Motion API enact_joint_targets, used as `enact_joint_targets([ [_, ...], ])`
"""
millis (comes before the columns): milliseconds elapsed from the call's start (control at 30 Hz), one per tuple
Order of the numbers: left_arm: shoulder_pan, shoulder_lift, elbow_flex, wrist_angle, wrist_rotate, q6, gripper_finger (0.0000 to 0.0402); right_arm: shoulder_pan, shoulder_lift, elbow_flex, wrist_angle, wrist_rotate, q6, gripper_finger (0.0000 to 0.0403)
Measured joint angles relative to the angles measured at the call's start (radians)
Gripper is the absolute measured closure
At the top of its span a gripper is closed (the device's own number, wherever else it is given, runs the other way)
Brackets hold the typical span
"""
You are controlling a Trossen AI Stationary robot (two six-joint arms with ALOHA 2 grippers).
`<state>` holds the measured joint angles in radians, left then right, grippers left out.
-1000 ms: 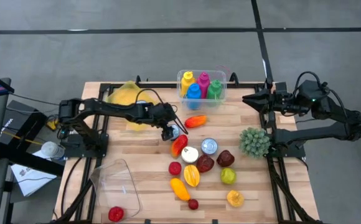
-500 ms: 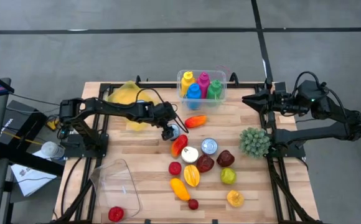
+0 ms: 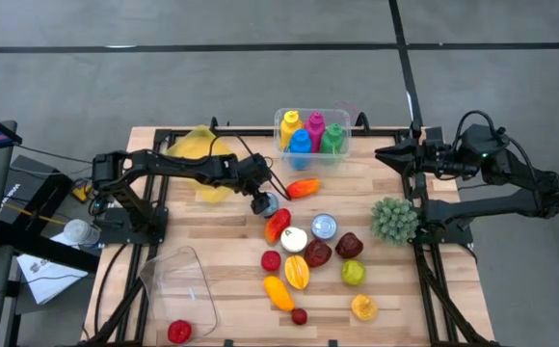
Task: Pick & Place Food Item
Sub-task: Put the blue tuna can into the yellow bin
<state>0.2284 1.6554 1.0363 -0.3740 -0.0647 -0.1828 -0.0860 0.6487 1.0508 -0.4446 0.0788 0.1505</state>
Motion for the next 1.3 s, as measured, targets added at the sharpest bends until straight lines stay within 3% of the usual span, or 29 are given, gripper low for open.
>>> enact_joint_targets([
  [333, -0.035, 0.000, 0.000, -0.010, -0.045, -0.111, 0.0120, 0.000, 0.000, 0.000, -0.012, 0.000, 0.000, 0.0354],
  [1300, -0.050, -0.007, 0.002, 0.077, -0.043, -0.143, 0.0120, -0.032, 0.000, 0.000, -0.013, -0.005, 0.007, 0.0354],
])
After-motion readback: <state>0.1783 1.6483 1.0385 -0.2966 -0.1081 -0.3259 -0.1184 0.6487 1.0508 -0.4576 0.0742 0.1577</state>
